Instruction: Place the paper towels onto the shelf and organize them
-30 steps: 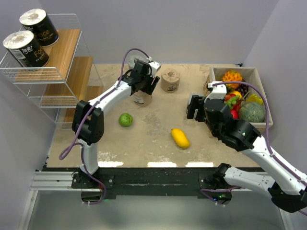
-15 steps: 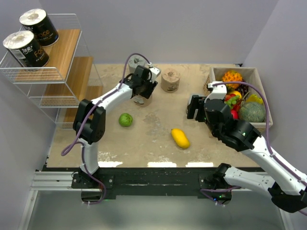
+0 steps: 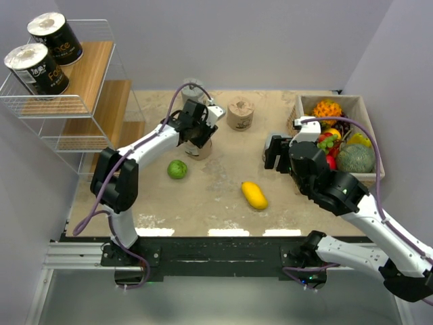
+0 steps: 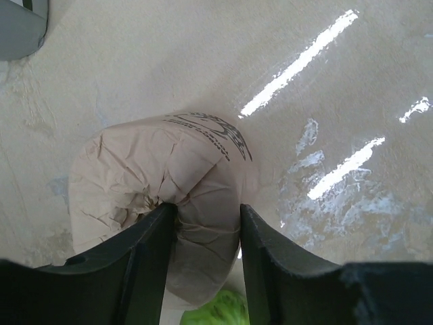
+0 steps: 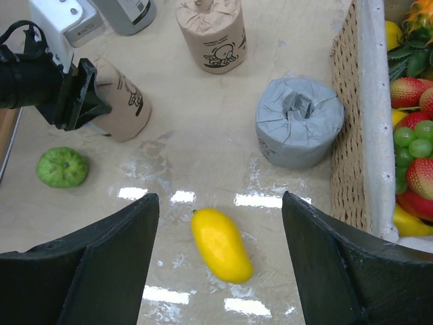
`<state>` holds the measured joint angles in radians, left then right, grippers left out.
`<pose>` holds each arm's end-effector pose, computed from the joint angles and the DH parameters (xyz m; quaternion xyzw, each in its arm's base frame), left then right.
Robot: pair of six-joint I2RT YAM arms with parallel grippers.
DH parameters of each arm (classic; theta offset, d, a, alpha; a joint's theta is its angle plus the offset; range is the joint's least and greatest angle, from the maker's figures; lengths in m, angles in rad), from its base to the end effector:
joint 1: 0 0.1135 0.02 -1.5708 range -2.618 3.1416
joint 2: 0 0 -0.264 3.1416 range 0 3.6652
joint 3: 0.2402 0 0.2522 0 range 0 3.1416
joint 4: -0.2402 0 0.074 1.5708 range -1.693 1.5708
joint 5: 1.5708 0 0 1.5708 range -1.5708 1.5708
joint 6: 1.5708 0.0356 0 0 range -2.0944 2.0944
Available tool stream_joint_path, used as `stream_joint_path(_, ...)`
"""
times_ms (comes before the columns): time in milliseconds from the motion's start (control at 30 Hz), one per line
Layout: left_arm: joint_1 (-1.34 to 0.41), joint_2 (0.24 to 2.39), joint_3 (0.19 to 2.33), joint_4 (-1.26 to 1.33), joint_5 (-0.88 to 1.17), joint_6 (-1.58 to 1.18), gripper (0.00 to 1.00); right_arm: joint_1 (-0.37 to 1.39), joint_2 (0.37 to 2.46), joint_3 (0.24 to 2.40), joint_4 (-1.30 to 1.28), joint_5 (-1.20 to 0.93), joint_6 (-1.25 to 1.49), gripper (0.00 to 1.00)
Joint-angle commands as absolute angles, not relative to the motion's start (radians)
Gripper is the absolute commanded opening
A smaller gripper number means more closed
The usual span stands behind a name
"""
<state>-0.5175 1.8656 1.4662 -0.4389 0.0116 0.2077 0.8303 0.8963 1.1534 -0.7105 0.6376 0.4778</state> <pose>0.3639 -0.2076 0.2446 0.3331 0.8722 -0.0606 0.3530 0.1297 0.1105 0.3951 0.0224 0.8219 0.0953 0.5612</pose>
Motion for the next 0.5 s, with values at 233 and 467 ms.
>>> stream_joint_path(233, -0.514, 1.775, 1.515, -0.581, 0.003, 0.166, 0.64, 0.833, 0.877, 1.173, -0.676, 0.653, 0.465, 0.77)
stream_joint_path(467, -0.518, 1.746, 1.54, -0.497, -0.014, -0.052, 0.72, 0.833, 0.868, 1.147, -0.661, 0.644, 0.462, 0.77)
